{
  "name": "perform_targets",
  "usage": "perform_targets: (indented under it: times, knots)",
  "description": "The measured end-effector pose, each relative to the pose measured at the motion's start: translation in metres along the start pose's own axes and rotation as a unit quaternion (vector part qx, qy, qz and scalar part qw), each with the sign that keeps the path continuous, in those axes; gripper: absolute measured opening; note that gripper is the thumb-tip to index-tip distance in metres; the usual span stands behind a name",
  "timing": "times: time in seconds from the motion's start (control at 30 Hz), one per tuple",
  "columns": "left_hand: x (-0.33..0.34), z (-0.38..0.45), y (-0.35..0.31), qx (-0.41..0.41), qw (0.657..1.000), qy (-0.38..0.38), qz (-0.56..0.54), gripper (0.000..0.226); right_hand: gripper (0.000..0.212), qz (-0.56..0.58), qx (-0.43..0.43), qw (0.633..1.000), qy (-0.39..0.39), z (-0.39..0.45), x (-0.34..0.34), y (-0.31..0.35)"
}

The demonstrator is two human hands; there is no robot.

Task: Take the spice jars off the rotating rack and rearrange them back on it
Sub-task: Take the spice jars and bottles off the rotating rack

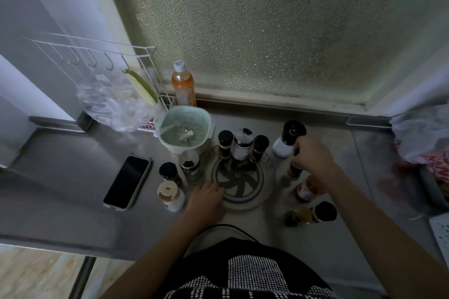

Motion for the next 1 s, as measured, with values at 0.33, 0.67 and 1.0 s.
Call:
perform_targets:
  times: [0.33, 0.67, 1.0]
  knots:
    - [0.005, 0.0, -0.001, -0.021, 0.999, 0.017, -0.041, 0.034, 0.039, 0.119, -0.119, 0.985, 0.043, -0.002, 0.015, 0.039]
    - [0.008, -0.002, -0.004, -0.022, 1.0, 0.01, -0.019, 0.03, 0.061, 0.064, -0.045, 0.997, -0.011, -0.011, -0.013, -0.008]
    - [0.008, 0.005, -0.016, 0.003, 0.999, 0.029, -0.026, 0.028, 0.031, 0.042, 0.07, 0.995, 0.055, -0.041, 0.0, -0.043]
Point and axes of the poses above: each hand's wrist, its own z-axis towards the middle knuckle, its own x-axis out of the palm, y = z × x, the point moved 3 cm from there along z, towards the middle knuckle, and after that the axes turned 3 degrees about -x, right-handed, at the moved point
